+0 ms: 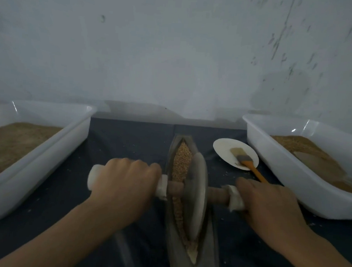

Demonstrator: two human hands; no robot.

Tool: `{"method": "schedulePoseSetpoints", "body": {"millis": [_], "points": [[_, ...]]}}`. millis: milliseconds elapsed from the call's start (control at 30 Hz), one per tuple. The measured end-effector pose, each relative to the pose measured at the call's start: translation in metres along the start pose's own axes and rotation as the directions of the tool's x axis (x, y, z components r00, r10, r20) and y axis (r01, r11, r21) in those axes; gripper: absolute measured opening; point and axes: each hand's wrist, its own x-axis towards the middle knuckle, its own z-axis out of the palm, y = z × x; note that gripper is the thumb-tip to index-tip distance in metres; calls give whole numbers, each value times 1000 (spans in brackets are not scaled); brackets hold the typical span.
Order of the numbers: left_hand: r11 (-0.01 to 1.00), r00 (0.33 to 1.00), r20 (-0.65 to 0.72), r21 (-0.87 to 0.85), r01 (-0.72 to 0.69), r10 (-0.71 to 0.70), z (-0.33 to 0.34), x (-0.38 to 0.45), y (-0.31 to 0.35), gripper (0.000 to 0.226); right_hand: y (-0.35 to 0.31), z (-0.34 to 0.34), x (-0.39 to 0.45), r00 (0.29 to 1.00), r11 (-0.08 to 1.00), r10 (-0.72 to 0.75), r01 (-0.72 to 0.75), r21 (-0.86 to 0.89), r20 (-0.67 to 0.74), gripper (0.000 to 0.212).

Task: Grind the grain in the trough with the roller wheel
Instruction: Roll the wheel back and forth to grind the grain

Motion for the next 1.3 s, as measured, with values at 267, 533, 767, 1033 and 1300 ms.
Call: {"method": "schedulePoseSetpoints", "body": {"millis": [267,533,767,1033,1300], "points": [[984,980,160,-114,138,-119,40,68,-11,13,8,26,88,996,993,61,-54,-103,63,28],[992,999,21,-120,-25,28,29,9,-9,38,-13,-11,22,995,996,-64,58,-75,-80,44],[985,991,114,-152,82,-65,38,34,-10,28,-8,6,54,999,984,-31,32,-175,8,32],[970,977,159,-178,167,-139,44,63,-11,18,-1,18,101,999,991,-14,19,-134,37,23],[983,991,40,-142,-121,127,-13,-17,2,47,-11,-12,0,992,996,-88,88,-3,-88,62]]}}
